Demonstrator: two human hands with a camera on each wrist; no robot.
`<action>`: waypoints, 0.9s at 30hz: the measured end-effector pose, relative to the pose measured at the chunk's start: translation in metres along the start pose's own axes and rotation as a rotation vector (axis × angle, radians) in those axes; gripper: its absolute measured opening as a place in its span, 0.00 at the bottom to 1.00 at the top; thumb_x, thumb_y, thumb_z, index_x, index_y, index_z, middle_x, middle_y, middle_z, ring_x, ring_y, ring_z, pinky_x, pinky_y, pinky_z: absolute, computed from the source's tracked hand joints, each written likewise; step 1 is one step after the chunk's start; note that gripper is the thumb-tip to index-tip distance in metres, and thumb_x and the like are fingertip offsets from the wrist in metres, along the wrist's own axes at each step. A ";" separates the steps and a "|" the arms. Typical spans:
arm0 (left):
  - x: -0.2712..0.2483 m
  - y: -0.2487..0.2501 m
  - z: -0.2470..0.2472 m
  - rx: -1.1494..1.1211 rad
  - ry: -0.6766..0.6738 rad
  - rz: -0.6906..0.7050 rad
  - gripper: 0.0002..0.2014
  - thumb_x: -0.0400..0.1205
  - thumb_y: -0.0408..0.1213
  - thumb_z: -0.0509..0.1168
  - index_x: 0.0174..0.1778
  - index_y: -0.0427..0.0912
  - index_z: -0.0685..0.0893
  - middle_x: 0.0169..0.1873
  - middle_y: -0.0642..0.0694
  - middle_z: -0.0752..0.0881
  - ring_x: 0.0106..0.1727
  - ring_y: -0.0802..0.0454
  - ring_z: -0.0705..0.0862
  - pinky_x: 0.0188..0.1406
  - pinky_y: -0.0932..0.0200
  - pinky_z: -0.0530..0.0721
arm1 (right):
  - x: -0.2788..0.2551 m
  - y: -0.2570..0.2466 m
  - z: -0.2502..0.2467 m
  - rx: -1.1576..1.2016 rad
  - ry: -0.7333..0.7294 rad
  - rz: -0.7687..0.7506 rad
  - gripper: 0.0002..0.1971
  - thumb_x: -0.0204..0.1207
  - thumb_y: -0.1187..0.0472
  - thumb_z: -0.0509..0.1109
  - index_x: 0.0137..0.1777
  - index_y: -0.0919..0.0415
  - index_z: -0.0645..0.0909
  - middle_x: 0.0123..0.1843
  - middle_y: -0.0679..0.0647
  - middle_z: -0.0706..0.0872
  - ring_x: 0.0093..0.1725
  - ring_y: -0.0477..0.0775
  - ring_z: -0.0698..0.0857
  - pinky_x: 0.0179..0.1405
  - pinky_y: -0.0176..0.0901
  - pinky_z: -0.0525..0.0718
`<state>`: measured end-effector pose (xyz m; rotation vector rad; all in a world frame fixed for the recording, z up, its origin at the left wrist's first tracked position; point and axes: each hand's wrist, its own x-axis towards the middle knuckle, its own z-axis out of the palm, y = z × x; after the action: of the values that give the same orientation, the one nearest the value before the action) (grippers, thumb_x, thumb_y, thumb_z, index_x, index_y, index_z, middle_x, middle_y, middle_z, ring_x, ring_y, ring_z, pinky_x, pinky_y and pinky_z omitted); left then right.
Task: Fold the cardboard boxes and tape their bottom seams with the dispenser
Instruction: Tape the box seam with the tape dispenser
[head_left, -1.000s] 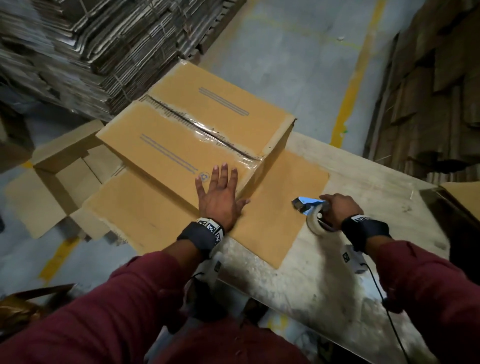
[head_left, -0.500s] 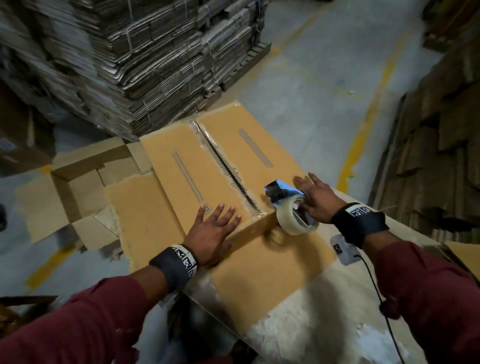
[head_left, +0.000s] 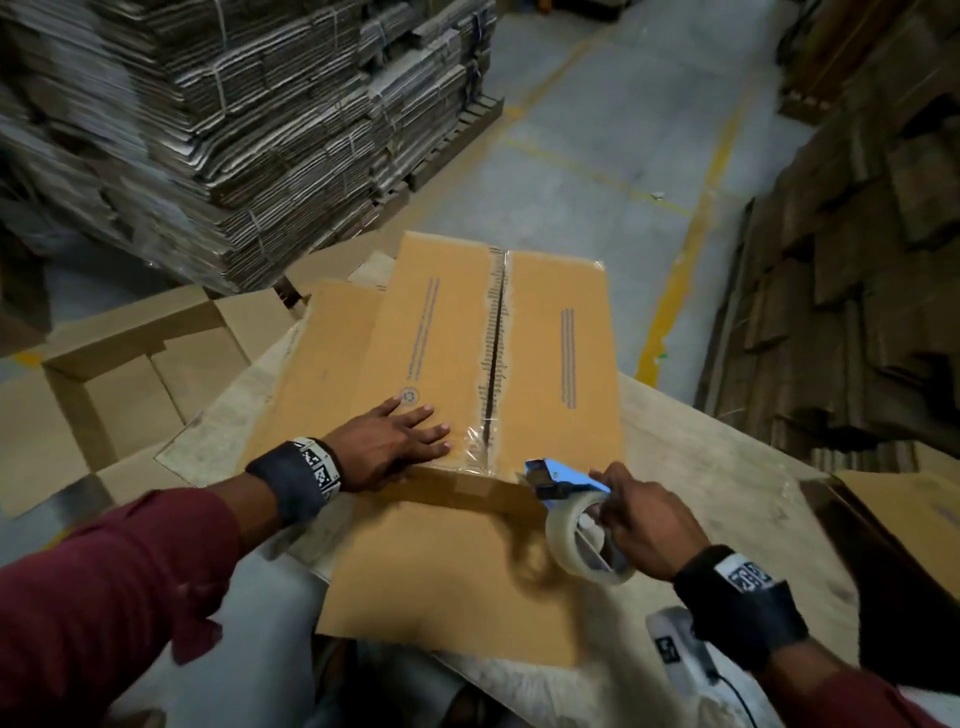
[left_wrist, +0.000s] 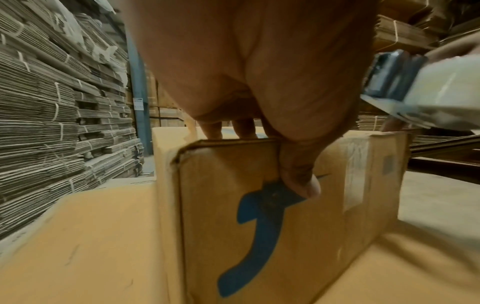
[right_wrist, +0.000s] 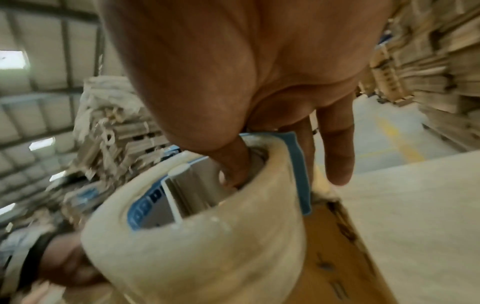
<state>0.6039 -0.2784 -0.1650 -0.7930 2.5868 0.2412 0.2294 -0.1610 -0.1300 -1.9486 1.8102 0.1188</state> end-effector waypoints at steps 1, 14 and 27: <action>-0.004 -0.001 0.000 0.000 -0.001 0.022 0.33 0.91 0.43 0.58 0.92 0.56 0.52 0.92 0.53 0.48 0.92 0.45 0.42 0.89 0.34 0.45 | -0.006 -0.006 -0.001 0.059 0.016 0.017 0.13 0.81 0.52 0.68 0.53 0.42 0.64 0.42 0.51 0.89 0.42 0.61 0.87 0.35 0.52 0.79; -0.059 0.059 -0.068 -2.028 0.449 -0.623 0.36 0.85 0.69 0.58 0.59 0.36 0.89 0.50 0.41 0.95 0.53 0.42 0.94 0.55 0.44 0.91 | 0.025 -0.128 -0.039 0.195 0.159 -0.105 0.31 0.69 0.57 0.71 0.74 0.45 0.72 0.58 0.51 0.78 0.54 0.60 0.83 0.46 0.54 0.81; -0.129 0.049 -0.045 -2.344 0.511 -0.678 0.37 0.84 0.70 0.58 0.62 0.37 0.88 0.54 0.38 0.94 0.59 0.38 0.92 0.55 0.46 0.83 | 0.042 -0.199 -0.023 0.116 0.072 -0.286 0.31 0.67 0.51 0.79 0.64 0.41 0.64 0.48 0.49 0.83 0.39 0.55 0.80 0.29 0.48 0.74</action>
<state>0.6572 -0.1873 -0.0654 -2.1973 0.7660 3.0641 0.4197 -0.2057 -0.0697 -2.1264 1.5236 -0.1485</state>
